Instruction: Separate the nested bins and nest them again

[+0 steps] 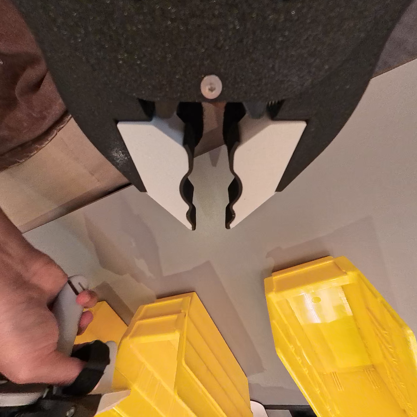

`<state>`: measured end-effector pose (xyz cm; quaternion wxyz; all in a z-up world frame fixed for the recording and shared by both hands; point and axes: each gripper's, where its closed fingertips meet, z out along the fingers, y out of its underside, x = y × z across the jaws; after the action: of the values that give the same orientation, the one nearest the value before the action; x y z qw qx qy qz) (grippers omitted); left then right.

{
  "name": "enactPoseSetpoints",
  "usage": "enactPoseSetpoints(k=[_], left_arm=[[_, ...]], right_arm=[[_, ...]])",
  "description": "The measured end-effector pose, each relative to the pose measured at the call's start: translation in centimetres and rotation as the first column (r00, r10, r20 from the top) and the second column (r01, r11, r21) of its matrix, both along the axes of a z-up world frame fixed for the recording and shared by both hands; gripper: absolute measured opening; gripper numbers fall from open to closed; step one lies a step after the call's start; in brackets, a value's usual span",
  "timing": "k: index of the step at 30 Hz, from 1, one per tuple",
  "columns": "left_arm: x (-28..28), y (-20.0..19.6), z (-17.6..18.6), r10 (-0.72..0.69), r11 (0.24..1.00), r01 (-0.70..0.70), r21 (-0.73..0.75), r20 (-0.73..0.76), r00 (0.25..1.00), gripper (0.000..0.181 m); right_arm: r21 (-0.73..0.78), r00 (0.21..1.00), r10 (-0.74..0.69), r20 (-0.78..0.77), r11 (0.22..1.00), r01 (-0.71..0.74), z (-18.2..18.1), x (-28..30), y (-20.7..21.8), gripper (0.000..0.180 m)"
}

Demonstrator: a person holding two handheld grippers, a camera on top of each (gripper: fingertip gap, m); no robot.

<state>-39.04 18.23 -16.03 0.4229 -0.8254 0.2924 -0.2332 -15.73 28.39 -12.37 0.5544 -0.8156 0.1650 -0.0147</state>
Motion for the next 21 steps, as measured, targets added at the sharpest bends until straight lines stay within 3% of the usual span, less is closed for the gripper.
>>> enactPoseSetpoints(k=[3,7,11,13,17,21], left_arm=[[-0.1,0.0,0.0,0.002,1.000,-0.002,-0.001,0.002,1.000,0.024],[-0.3,0.1,-0.1,0.008,1.000,-0.007,-0.020,0.017,1.000,0.024],[-0.2,-0.1,0.0,0.006,0.999,-0.004,-0.041,0.042,0.999,0.024],[0.0,-0.2,-0.1,0.000,0.999,0.002,-0.045,0.042,0.999,0.024],[0.5,-0.6,-0.4,-0.019,0.998,0.021,-0.054,0.035,0.999,0.024],[0.8,-0.7,-0.6,-0.029,0.998,0.030,-0.058,0.021,0.999,0.024]], right_arm=[[0.019,0.993,0.110,-0.049,0.994,-0.109,0.7,-0.5,-0.5,0.009],[0.151,0.970,0.230,-0.076,0.965,-0.217,4.2,0.3,-3.4,0.042],[0.203,0.997,0.061,0.039,0.977,-0.068,5.0,7.5,-7.6,0.057],[0.206,0.992,-0.043,0.117,0.978,0.018,3.8,11.6,-9.3,0.058],[0.063,0.989,-0.035,0.141,0.998,0.026,-2.0,14.8,-10.1,0.066],[0.049,0.996,-0.024,0.085,0.999,0.020,-3.5,15.5,-8.4,0.052]])
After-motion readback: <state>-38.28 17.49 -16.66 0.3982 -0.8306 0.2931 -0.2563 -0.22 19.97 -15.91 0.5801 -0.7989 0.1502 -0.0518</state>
